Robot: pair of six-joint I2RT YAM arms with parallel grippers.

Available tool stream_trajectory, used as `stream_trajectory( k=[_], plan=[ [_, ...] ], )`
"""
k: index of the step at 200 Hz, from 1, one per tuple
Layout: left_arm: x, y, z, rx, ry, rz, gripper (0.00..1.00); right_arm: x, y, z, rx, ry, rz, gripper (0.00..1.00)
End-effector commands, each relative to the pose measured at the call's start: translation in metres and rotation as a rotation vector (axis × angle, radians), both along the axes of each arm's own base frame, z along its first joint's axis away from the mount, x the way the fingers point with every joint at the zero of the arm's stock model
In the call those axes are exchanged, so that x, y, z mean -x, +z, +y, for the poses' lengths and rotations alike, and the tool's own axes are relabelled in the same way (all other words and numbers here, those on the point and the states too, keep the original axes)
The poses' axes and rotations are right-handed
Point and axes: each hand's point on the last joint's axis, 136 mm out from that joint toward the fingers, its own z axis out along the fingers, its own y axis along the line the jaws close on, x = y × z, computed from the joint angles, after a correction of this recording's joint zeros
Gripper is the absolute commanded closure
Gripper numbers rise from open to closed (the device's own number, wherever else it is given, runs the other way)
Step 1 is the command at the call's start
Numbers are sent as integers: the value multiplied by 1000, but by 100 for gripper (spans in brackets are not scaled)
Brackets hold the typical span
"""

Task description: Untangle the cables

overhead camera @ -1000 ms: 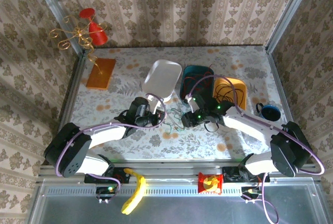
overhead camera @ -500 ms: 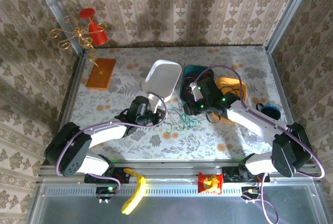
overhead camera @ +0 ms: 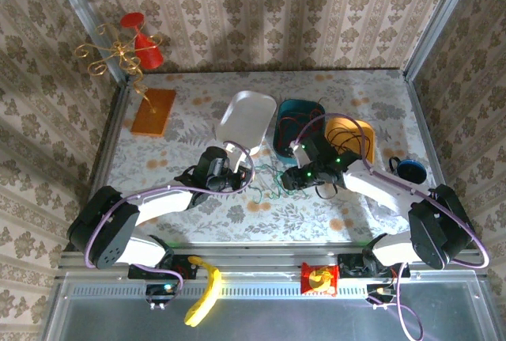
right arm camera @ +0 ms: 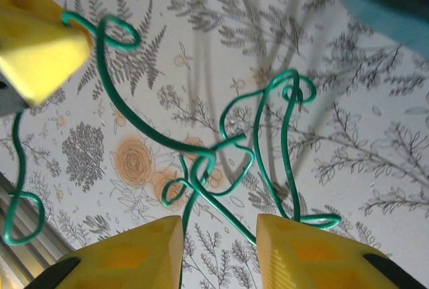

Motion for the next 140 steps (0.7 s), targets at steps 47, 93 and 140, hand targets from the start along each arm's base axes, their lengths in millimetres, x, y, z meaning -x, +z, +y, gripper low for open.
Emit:
stream_trajectory(
  k=[47, 93, 140],
  plan=[
    [-1, 6, -3, 0, -24, -23, 100, 4, -11, -10, -53, -51, 60, 66],
    [-1, 7, -5, 3, -29, -21, 100, 6, -13, -1, -31, -25, 48, 62],
    [2, 4, -5, 6, -31, -8, 100, 1, -22, 1, 47, 0, 36, 61]
  ],
)
